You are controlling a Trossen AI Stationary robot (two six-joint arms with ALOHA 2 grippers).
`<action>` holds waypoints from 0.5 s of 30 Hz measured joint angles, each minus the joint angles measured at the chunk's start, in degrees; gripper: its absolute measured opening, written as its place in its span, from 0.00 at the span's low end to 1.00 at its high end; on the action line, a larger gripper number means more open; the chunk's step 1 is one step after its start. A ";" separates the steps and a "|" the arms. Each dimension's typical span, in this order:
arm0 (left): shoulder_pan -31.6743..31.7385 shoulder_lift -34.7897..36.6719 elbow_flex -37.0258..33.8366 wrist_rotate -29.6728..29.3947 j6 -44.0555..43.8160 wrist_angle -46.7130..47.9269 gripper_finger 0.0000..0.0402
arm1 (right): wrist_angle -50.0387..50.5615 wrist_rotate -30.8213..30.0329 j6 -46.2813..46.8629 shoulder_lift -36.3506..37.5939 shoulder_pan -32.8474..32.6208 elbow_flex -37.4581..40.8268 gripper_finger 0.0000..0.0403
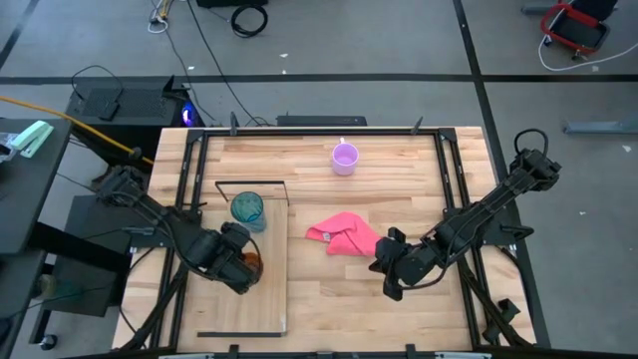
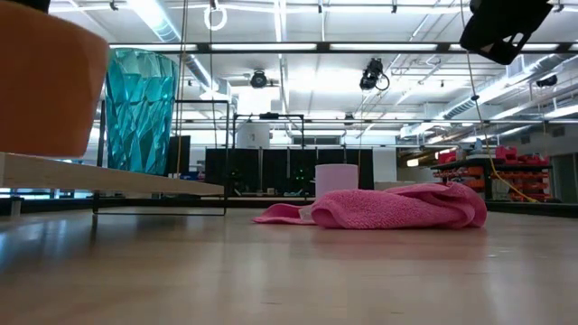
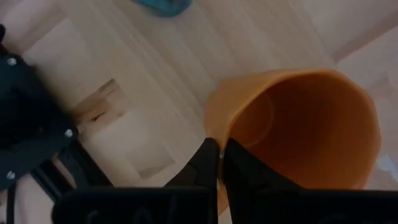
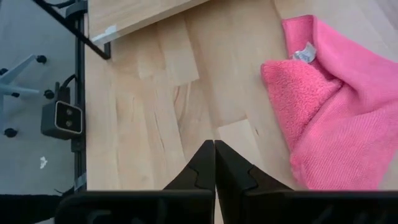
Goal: Stack small to large cups/mugs on shelf
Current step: Put the orange mug on the shelf
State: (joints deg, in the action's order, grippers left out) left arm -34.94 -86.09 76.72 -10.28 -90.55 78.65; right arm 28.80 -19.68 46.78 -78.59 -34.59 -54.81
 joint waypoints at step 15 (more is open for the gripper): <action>0.00 5.65 -10.46 0.02 5.86 -12.04 0.04 | -0.15 0.02 0.20 0.00 1.94 0.00 0.02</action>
State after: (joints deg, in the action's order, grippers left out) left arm -34.94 -80.44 66.26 -10.26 -84.69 66.61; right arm 28.64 -19.66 46.98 -78.59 -32.65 -54.81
